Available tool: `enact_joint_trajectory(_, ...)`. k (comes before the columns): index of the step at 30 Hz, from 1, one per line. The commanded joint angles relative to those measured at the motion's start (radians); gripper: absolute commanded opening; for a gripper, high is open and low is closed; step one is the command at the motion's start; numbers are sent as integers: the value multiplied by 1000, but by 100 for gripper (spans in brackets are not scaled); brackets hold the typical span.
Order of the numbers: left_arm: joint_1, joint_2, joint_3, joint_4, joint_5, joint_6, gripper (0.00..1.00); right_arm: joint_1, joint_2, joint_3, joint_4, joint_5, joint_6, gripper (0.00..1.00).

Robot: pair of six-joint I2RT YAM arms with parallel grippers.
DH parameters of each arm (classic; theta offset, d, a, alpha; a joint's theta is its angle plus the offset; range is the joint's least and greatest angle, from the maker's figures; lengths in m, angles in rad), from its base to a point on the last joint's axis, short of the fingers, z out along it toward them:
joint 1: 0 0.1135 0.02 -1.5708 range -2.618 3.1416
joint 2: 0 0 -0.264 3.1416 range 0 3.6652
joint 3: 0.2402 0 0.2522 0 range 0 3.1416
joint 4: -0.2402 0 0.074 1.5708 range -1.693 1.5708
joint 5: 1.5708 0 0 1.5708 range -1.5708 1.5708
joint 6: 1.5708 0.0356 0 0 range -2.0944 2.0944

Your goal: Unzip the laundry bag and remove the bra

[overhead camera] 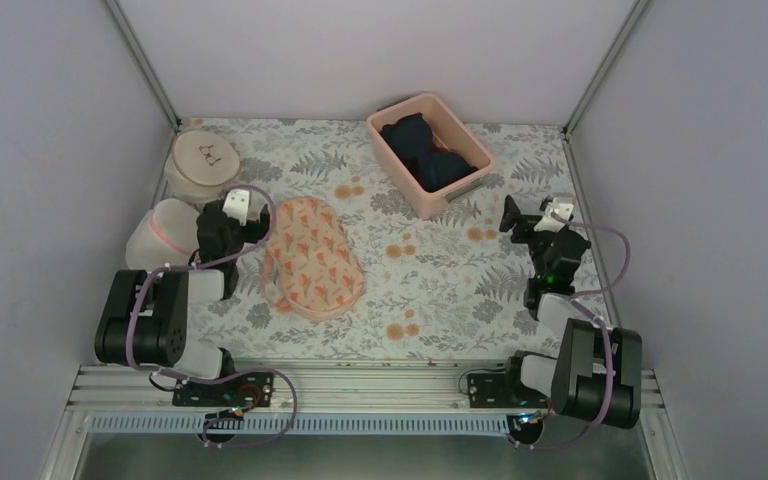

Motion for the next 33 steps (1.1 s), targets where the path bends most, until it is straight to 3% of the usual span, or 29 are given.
enact_joint_trajectory(1, 7, 19, -125, 397, 74, 5, 100, -6, 35, -48, 149, -18, -24, 100)
enact_joint_trajectory(4, 8, 73, -173, 534, 92, 12, 100, 4, 86, -84, 249, -73, -28, 100)
enact_joint_trajectory(6, 7, 63, -181, 519, 98, 12, 100, 20, 133, -96, 304, -58, -32, 100)
enact_joint_trajectory(10, 8, 100, -220, 639, 94, 11, 100, 59, 191, -75, 327, -99, -67, 100)
enact_joint_trajectory(16, 8, 97, -215, 623, 93, 10, 100, 152, 327, -62, 436, -38, -150, 100)
enact_joint_trajectory(18, 9, 99, -215, 627, 93, 8, 100, 153, 322, -36, 369, -34, -152, 100)
enact_joint_trajectory(33, 10, 105, -199, 607, 42, -11, 100, 148, 329, -24, 357, -16, -137, 100)
